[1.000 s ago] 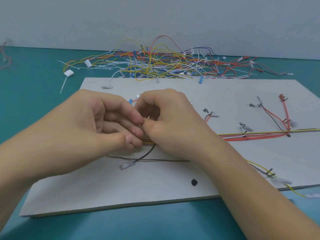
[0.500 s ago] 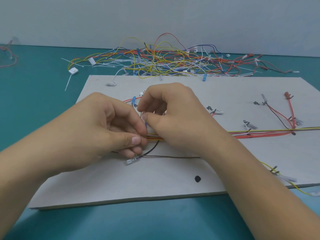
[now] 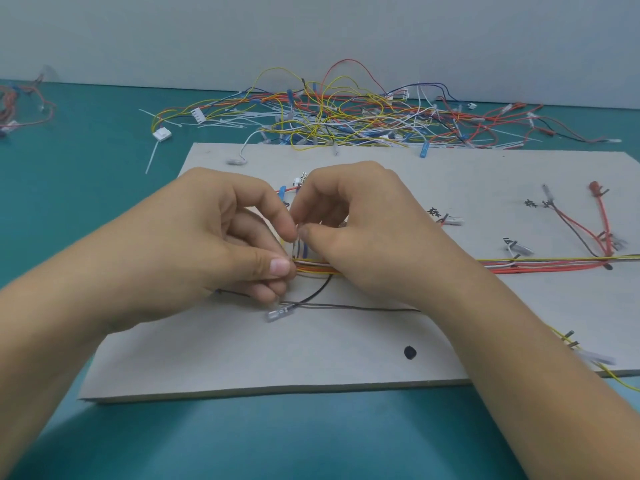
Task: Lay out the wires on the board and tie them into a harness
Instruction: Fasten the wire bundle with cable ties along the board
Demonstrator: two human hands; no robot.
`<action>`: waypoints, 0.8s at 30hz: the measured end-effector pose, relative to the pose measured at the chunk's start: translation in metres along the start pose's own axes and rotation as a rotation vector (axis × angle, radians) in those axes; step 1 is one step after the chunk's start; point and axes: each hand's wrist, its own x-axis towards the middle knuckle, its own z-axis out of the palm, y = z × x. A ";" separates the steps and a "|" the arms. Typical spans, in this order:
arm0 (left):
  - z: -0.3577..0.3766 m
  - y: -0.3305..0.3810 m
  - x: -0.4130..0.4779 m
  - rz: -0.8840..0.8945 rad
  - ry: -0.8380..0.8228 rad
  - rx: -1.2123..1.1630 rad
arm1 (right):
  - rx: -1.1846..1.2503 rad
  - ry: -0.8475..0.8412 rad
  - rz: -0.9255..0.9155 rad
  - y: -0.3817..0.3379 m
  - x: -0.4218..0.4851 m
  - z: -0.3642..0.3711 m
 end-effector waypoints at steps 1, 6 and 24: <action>0.000 0.001 0.000 -0.008 0.010 -0.005 | 0.001 -0.003 -0.002 0.000 0.000 0.000; -0.005 0.003 -0.002 -0.023 -0.014 0.051 | 0.022 -0.008 0.013 0.002 0.000 0.001; 0.002 0.009 -0.005 -0.018 0.124 0.102 | 0.249 -0.103 0.038 0.002 -0.001 -0.009</action>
